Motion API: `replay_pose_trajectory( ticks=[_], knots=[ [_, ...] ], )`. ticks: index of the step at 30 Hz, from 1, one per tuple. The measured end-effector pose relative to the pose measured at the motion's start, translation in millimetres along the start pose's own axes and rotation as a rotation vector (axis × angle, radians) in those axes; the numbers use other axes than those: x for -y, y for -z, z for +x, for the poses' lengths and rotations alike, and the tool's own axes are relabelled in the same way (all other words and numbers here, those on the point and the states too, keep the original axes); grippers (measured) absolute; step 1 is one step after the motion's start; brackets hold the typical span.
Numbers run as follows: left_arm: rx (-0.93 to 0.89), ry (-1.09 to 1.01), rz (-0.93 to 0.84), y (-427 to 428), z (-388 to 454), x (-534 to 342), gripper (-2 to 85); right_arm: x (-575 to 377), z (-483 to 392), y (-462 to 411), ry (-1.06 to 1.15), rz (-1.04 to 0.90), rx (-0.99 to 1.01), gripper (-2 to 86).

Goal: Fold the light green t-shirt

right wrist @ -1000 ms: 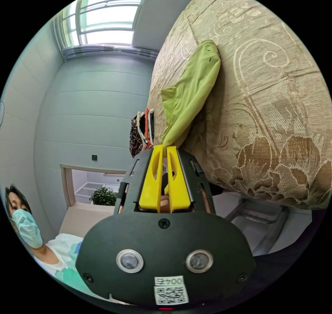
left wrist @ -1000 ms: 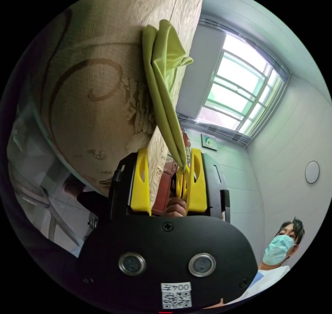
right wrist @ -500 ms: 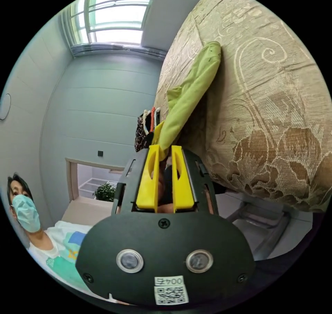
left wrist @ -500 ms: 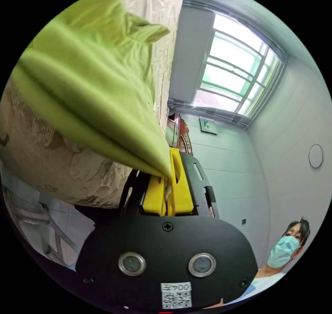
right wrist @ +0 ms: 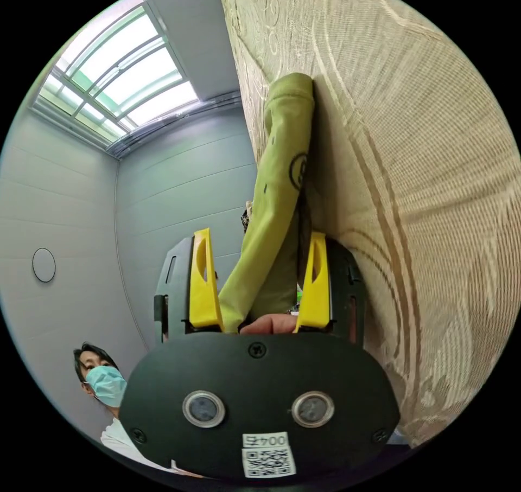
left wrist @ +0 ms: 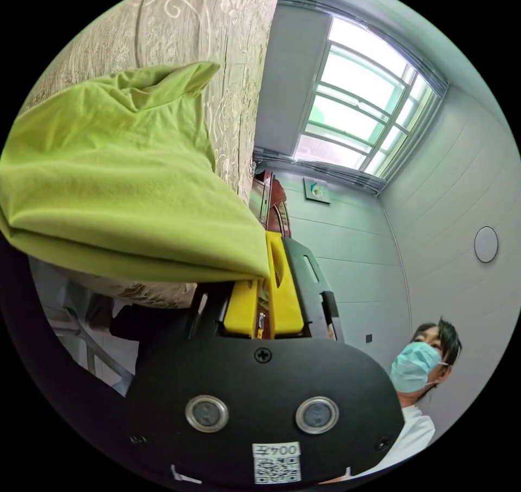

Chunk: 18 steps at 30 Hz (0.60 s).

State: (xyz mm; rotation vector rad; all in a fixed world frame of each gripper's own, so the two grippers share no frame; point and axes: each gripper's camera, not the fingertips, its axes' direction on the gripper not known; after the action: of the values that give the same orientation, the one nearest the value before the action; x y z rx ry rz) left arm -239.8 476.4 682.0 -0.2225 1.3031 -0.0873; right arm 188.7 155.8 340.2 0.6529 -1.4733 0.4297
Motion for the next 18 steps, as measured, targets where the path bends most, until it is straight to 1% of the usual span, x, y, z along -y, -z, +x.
replay_pose_trajectory(
  ticks=[2,5,7,10,11,13,14,18],
  knots=[
    [0.01,-0.005,-0.018,5,6,-1,4.4,23,-5,-1,-0.011,-0.012,-0.008,21.8],
    [0.024,-0.01,-0.052,10,14,1,4.5,61,-16,-4,-0.027,-0.033,-0.049,15.3],
    [0.034,0.016,-0.041,17,17,3,4.5,81,-25,-11,-0.044,-0.068,-0.128,5.6],
    [0.046,0.05,-0.034,22,26,7,4.5,96,-48,-20,-0.05,-0.081,-0.12,2.5],
    [0.064,0.033,-0.033,22,34,7,4.5,98,-57,-22,-0.039,-0.081,-0.124,2.2],
    [0.047,0.024,-0.015,24,45,7,4.5,108,-112,-39,0.043,-0.096,-0.196,1.3],
    [0.006,0.016,0.009,27,54,5,4.5,109,-128,-44,0.069,-0.101,-0.207,1.2],
    [-0.087,-0.03,0.095,44,93,1,4.5,125,-246,-101,0.181,-0.17,-0.247,0.7]
  ],
)
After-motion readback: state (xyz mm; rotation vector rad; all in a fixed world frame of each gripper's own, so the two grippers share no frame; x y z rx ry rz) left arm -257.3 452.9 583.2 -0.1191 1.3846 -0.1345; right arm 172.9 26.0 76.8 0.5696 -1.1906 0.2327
